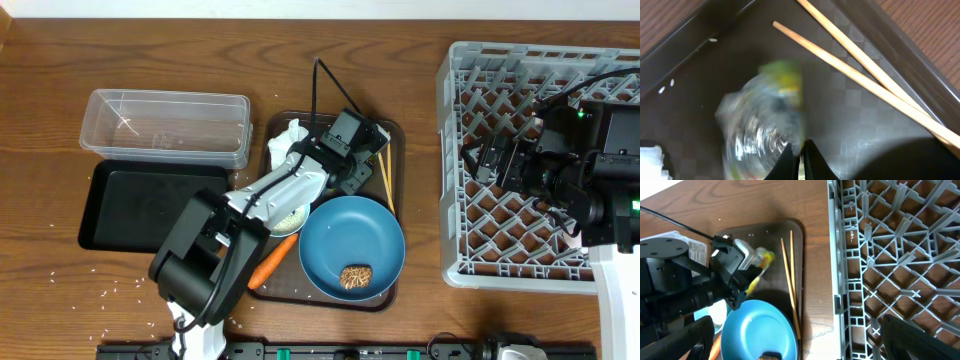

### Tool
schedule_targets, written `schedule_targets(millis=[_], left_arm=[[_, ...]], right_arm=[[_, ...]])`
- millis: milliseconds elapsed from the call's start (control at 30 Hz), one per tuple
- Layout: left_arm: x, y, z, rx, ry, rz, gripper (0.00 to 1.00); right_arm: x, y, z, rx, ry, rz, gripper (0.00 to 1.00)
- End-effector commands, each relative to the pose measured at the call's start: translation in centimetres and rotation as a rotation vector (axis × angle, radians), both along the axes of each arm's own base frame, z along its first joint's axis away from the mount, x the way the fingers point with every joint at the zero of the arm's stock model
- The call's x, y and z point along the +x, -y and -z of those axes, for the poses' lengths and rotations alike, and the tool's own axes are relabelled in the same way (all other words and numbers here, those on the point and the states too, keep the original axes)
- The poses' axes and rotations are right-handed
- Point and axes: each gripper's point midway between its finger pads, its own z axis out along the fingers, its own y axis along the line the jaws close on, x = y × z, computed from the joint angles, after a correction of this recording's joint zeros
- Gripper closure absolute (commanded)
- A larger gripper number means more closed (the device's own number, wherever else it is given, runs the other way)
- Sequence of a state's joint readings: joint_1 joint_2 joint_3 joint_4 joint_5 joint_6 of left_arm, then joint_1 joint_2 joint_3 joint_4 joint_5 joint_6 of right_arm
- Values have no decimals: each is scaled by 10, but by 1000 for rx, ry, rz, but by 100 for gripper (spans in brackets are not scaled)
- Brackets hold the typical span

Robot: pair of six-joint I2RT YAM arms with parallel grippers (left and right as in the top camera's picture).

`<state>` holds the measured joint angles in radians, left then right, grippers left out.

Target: Sort waste into correct bins and load items into the dishwasher rack

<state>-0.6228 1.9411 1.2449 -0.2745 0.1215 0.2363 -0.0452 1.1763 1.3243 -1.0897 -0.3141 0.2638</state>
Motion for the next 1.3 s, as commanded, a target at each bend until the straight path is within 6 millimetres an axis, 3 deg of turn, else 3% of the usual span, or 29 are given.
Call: schedule_targets(millis=[0,200,333,400,700,833,933,1033,1100,1200,1267], left_arm=[[3,-1,-39,-55,53,-31,94],[4,-16,-93,-80,146,-114,94],[0,-26,-119,-80,190,-140,94],[-2,-30,-129,-91,201,-154,94],[-11,-81,-178,-75,282,-374,94],[-17,-90,-191,-108,284,-393,94],[-22,-67,-183,-145,239,-264,94],[-20,-57,-150,-104,163,-207,83],[-13,-52,-119,-63,113,-207,53],[-5,-39,-85,-36,75,-163,34],[-4,-23,-67,-65,40,-99,30]], right_arm=[[0,-3,1,4,-9,-1,1],[0,-3,1,4,-9,-1,1],[0,-3,1,4,-8,-1,1],[0,-3,1,4,-8,-1,1],[0,-3,1,4,-8,-1,1],[1,-3,0,4,-4,-1,1],[1,-3,-1,4,1,-1,1],[1,-3,0,4,-1,-1,1],[0,-3,1,4,-9,-1,1],[-1,-3,1,4,-12,-1,1],[-1,-3,1,4,-12,-1,1]])
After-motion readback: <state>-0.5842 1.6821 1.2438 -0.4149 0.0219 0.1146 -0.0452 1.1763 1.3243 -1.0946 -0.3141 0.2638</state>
